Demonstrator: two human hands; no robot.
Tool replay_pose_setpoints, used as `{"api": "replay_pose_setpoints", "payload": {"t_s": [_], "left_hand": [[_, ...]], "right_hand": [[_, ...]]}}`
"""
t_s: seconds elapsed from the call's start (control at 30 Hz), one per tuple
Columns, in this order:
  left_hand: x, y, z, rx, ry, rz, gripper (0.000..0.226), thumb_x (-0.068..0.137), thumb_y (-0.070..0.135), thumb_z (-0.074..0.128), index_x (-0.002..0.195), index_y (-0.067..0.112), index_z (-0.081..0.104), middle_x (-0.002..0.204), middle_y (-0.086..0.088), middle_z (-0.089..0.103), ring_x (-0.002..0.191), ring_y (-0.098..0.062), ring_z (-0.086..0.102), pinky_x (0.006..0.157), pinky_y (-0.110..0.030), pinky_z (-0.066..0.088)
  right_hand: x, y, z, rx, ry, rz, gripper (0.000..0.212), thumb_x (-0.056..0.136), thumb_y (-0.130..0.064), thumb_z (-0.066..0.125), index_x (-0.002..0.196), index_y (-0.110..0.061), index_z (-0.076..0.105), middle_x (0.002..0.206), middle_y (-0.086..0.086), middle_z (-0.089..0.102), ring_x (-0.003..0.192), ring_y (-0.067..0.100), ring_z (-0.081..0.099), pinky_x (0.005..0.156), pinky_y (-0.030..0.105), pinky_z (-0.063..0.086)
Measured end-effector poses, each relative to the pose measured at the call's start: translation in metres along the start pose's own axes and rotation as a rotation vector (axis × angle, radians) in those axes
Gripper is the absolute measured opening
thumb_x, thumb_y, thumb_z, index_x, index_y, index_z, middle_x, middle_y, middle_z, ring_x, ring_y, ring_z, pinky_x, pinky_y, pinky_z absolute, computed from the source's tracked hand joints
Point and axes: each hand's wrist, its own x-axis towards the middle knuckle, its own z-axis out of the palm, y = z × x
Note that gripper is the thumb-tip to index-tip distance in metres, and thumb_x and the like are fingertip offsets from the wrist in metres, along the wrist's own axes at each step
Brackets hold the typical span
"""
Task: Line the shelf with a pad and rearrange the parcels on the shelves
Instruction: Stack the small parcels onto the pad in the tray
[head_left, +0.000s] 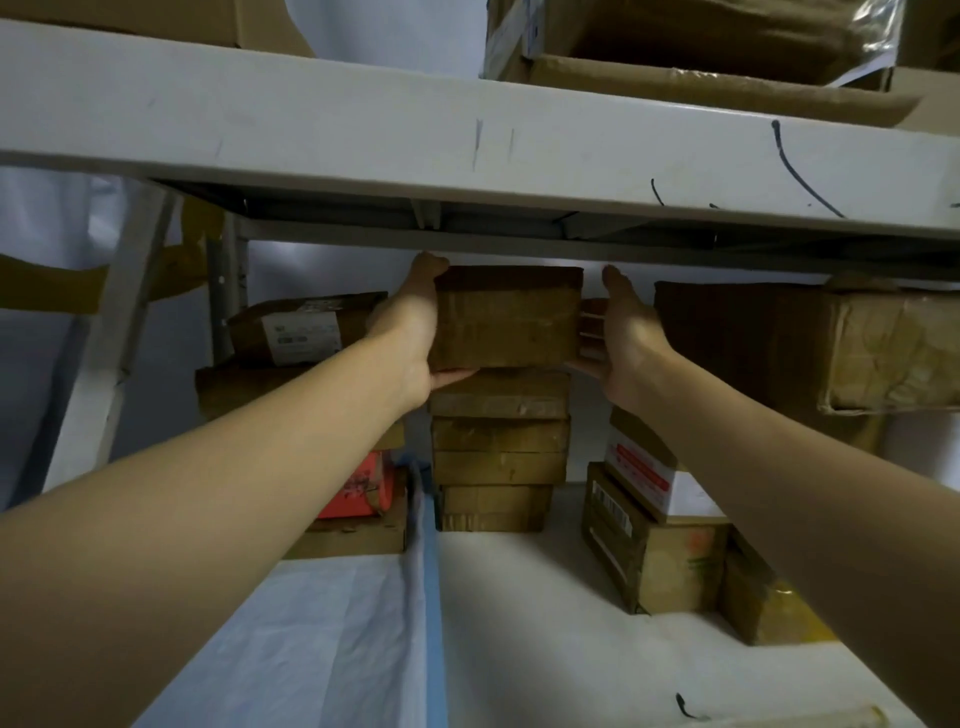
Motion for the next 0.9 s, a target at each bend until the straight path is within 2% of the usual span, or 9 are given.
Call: {"api": "replay_pose_setpoints", "payload": {"t_s": [0.1,0.2,0.3,0.4,0.47,0.57,0.63,0.8,0.9], "left_hand": [[-0.012,-0.007,-0.022,0.044,0.025,0.024,0.036,0.091,0.050,0.060,0.120,0.028,0.057,0.112,-0.009,0.069,0.099,-0.030,0.069,0.080,-0.050,0.061],[-0.024,-0.012,-0.042,0.162,0.043,0.040,0.034,0.090,0.049,0.061,0.117,0.029,0.058,0.110,-0.008,0.070,0.098,-0.027,0.068,0.083,-0.047,0.059],[-0.033,-0.014,-0.055,0.229,0.049,0.035,0.031,0.091,0.047,0.060,0.114,0.026,0.059,0.102,-0.007,0.072,0.095,-0.024,0.069,0.080,-0.042,0.057],[-0.038,-0.018,-0.064,0.287,0.026,0.020,0.034,0.091,0.046,0.059,0.117,0.024,0.059,0.101,-0.007,0.073,0.093,-0.023,0.070,0.070,-0.037,0.056],[-0.039,-0.022,-0.069,0.311,0.005,0.002,0.034,0.092,0.046,0.058,0.118,0.024,0.059,0.103,-0.007,0.073,0.095,-0.022,0.070,0.068,-0.036,0.055],[-0.038,-0.029,-0.075,0.337,-0.018,-0.023,0.035,0.093,0.047,0.057,0.119,0.025,0.059,0.107,-0.007,0.072,0.099,-0.023,0.068,0.080,-0.042,0.056],[-0.037,-0.033,-0.076,0.339,-0.022,-0.028,0.032,0.093,0.047,0.056,0.116,0.025,0.059,0.107,-0.007,0.071,0.099,-0.023,0.067,0.081,-0.042,0.055],[-0.036,-0.036,-0.076,0.331,-0.041,-0.043,0.031,0.093,0.047,0.056,0.116,0.025,0.058,0.109,-0.007,0.071,0.100,-0.023,0.066,0.075,-0.039,0.054],[-0.035,-0.037,-0.076,0.330,-0.045,-0.046,0.030,0.094,0.047,0.056,0.115,0.026,0.057,0.110,-0.007,0.070,0.101,-0.023,0.065,0.077,-0.040,0.054]], "right_hand": [[0.001,0.016,-0.005,-0.142,0.043,0.084,0.039,0.105,-0.042,0.045,0.128,-0.012,0.052,0.112,0.012,0.058,0.105,0.029,0.059,0.087,0.041,0.052],[0.002,0.034,-0.003,-0.269,0.034,0.183,0.032,0.106,-0.040,0.044,0.121,-0.012,0.048,0.096,0.008,0.053,0.095,0.028,0.060,0.082,0.038,0.053],[0.004,0.046,0.005,-0.325,0.010,0.196,0.041,0.104,-0.044,0.046,0.129,-0.012,0.049,0.116,0.013,0.059,0.111,0.035,0.062,0.080,0.039,0.055],[0.010,0.053,0.011,-0.375,-0.014,0.221,0.043,0.103,-0.045,0.048,0.130,-0.012,0.049,0.123,0.015,0.058,0.107,0.034,0.061,0.085,0.040,0.055],[0.011,0.056,0.015,-0.371,-0.015,0.250,0.042,0.102,-0.047,0.049,0.125,-0.012,0.049,0.114,0.016,0.060,0.097,0.033,0.062,0.082,0.040,0.056],[0.011,0.055,0.019,-0.315,0.003,0.276,0.044,0.100,-0.053,0.049,0.120,-0.014,0.049,0.097,0.013,0.057,0.080,0.030,0.059,0.062,0.039,0.051],[0.012,0.052,0.021,-0.293,0.012,0.281,0.046,0.099,-0.054,0.052,0.120,-0.013,0.050,0.094,0.011,0.057,0.079,0.030,0.059,0.056,0.038,0.049],[0.016,0.052,0.027,-0.267,-0.016,0.280,0.035,0.100,-0.039,0.058,0.121,-0.011,0.057,0.103,0.012,0.068,0.075,0.026,0.067,0.052,0.034,0.053],[0.014,0.052,0.031,-0.274,0.003,0.262,0.033,0.102,-0.033,0.055,0.126,-0.010,0.057,0.100,0.011,0.067,0.076,0.024,0.066,0.057,0.033,0.053]]}}
